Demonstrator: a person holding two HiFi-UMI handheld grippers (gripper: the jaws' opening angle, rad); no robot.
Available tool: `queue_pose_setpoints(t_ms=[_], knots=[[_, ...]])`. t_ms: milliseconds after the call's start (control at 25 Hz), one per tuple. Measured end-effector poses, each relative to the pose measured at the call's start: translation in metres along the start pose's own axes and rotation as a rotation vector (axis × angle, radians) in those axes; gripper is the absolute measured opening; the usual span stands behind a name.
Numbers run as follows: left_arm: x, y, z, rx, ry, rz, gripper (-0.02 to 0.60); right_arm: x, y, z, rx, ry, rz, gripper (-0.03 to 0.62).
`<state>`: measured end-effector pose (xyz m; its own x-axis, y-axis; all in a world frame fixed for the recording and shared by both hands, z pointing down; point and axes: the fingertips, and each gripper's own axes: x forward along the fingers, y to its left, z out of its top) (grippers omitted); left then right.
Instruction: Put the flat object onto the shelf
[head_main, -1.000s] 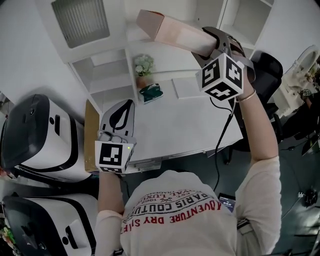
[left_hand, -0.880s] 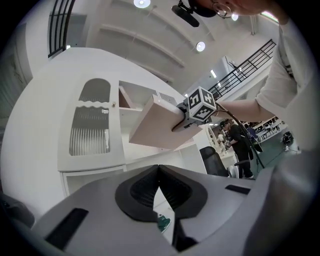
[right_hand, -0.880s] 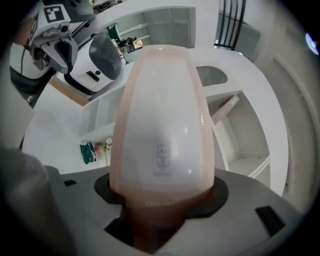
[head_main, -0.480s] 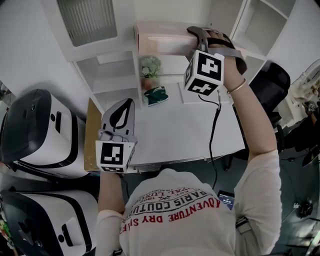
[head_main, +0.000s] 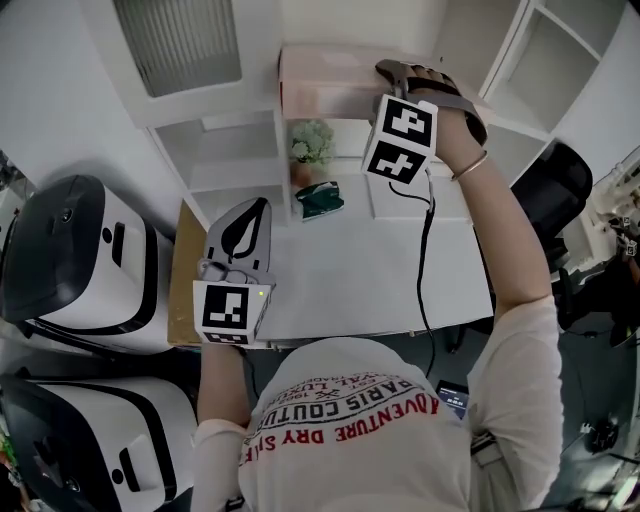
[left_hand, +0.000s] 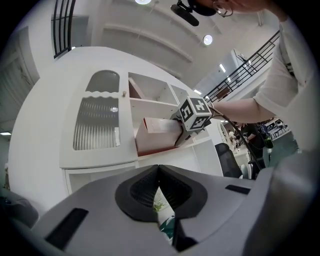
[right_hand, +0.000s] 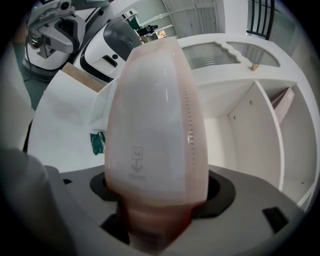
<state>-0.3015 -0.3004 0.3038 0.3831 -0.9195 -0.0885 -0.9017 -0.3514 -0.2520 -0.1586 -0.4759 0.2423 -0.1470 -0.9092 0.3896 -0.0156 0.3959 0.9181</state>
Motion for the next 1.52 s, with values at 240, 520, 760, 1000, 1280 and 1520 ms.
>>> queue_pose_setpoints(t_ms=[240,520,760,1000,1280,1520], knots=[[0.01,0.019,-0.015,-0.009,0.021,0.04,0.014,0.039,0.017,0.006,0.044,-0.024,0.136,0.43],[0.029,0.029,-0.031,-0.018,0.05,0.038,0.014,0.07,0.008,0.006,0.056,-0.029,0.152,0.434],[0.045,0.036,-0.037,-0.02,0.053,0.04,0.014,0.092,0.005,0.007,0.076,-0.044,0.184,0.44],[0.057,0.043,-0.049,-0.03,0.073,0.049,0.014,0.099,0.004,0.011,0.086,-0.07,0.24,0.466],[0.064,0.041,-0.054,-0.028,0.086,0.04,0.014,0.105,0.003,0.013,0.083,-0.081,0.262,0.502],[0.059,0.037,-0.05,-0.028,0.07,0.043,0.014,0.096,0.0,0.015,0.065,-0.102,0.166,0.5]])
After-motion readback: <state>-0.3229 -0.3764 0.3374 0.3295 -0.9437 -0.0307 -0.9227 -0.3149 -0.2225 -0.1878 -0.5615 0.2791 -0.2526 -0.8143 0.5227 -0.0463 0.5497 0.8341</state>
